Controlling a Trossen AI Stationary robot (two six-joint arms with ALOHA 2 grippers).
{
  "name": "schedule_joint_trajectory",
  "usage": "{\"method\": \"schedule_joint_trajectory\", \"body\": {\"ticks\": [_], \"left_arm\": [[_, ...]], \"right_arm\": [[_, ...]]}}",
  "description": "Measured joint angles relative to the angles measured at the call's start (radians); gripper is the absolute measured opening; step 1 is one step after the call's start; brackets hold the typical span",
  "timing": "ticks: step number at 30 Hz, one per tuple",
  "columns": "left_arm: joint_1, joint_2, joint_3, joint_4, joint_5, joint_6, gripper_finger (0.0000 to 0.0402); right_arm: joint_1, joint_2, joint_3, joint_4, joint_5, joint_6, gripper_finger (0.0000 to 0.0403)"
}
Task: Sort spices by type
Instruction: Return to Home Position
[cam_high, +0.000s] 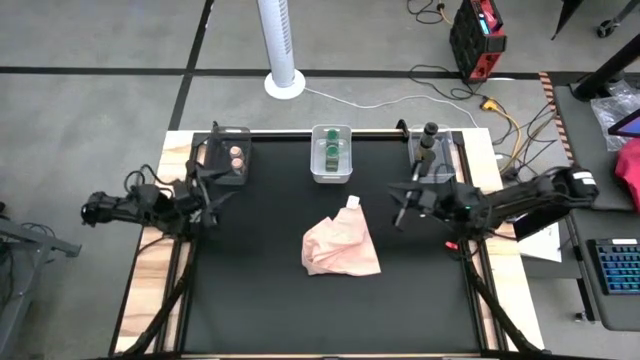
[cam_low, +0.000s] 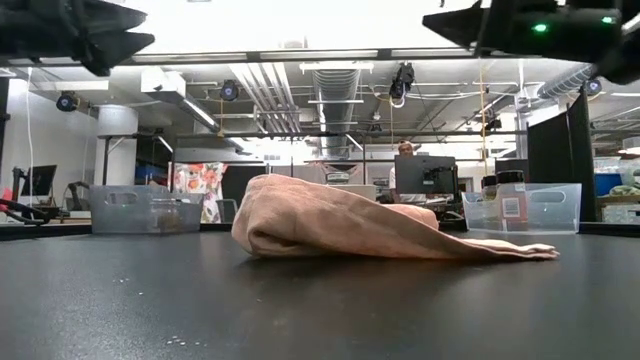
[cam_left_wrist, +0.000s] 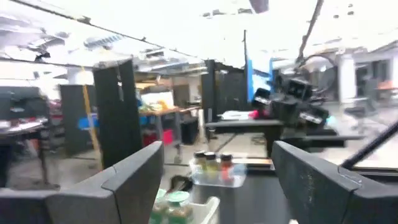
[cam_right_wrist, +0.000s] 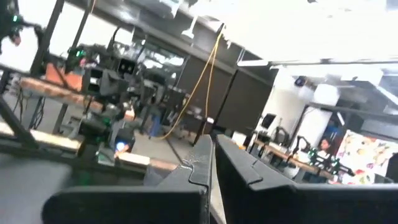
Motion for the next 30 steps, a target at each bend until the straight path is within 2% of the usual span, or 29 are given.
{"method": "schedule_joint_trajectory", "body": {"ticks": [5,10,16,21,26,30], "left_arm": [[0.008,0.03,0.023,-0.039,-0.029,0.026,0.0284],[0.008,0.008,0.01,-0.099,-0.026,0.023,0.0284],[0.01,0.006,-0.006,-0.132,-0.037,0.032,0.0284],[0.01,0.008,-0.006,-0.196,-0.037,0.008,0.0284],[0.01,0.008,-0.006,-0.239,-0.037,-0.064,0.0284],[0.01,0.008,-0.006,-0.254,-0.037,-0.096,0.0284]], "right_arm": [[0.0,-0.174,-0.127,0.002,0.001,0.041,0.0012],[0.001,-0.333,-0.263,0.047,0.006,0.038,0.0012],[0.003,-0.493,-0.262,-0.111,0.027,0.037,0.0012],[0.003,-0.588,-0.262,-0.154,-0.097,-0.008,0.0012],[0.015,-0.74,-0.263,-0.175,-0.103,-0.029,0.0012],[0.043,-0.907,-0.263,-0.318,-0.101,-0.052,0.0012]]}}
